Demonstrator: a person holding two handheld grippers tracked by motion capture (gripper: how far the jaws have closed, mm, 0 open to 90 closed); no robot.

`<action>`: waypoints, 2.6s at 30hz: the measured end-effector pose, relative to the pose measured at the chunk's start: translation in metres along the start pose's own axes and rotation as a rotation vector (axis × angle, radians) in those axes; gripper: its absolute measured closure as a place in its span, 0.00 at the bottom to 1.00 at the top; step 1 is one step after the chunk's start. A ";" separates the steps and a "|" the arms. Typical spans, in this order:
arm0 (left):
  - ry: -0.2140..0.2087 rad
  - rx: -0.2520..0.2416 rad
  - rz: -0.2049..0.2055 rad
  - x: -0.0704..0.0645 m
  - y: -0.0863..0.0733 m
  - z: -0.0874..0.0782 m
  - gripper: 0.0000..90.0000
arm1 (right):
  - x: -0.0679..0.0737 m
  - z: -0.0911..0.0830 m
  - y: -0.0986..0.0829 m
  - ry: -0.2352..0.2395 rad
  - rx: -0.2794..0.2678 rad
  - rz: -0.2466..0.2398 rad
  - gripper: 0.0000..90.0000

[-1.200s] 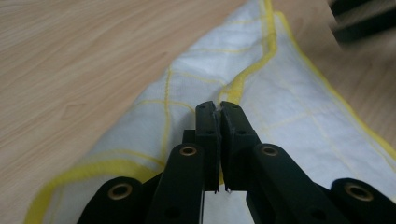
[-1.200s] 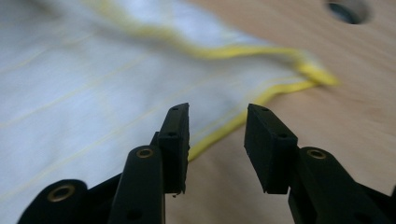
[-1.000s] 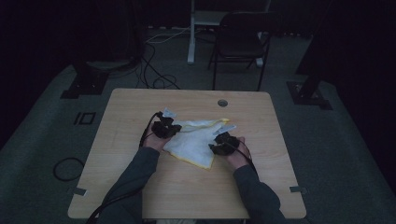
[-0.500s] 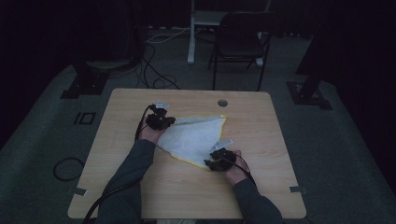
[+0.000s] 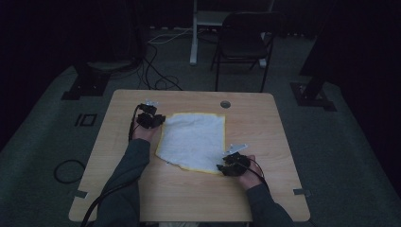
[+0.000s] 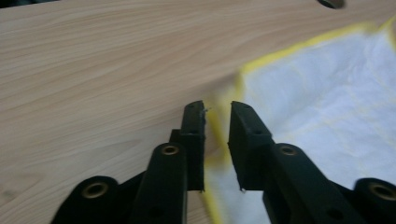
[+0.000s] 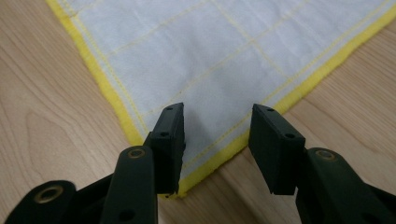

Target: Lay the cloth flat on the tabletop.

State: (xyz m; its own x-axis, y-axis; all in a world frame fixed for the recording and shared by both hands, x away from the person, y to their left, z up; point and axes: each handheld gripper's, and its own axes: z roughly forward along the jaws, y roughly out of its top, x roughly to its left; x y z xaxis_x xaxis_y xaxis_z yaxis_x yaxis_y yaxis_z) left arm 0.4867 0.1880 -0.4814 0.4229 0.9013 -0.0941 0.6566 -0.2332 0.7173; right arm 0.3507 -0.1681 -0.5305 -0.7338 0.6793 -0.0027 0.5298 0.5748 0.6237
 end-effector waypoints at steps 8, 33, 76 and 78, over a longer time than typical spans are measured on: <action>-0.033 0.012 0.070 -0.009 -0.020 -0.013 0.80 | -0.004 -0.002 -0.003 -0.002 0.003 0.007 0.61; -0.088 -0.043 0.096 -0.044 -0.124 -0.081 0.76 | 0.089 0.032 0.072 0.112 -0.112 -0.203 0.75; -0.183 -0.029 0.153 -0.066 -0.090 -0.037 0.81 | 0.050 0.046 0.105 0.013 -0.129 -0.056 0.94; -0.199 -0.029 0.158 -0.067 -0.090 -0.041 0.94 | 0.051 0.044 0.105 0.012 -0.135 -0.060 0.88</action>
State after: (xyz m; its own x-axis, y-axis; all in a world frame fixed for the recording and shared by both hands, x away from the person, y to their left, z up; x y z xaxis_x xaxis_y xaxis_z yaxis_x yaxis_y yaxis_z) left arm 0.3740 0.1639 -0.5109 0.6354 0.7641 -0.1115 0.5555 -0.3520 0.7534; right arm 0.3879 -0.0534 -0.5001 -0.7680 0.6395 -0.0347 0.4231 0.5473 0.7221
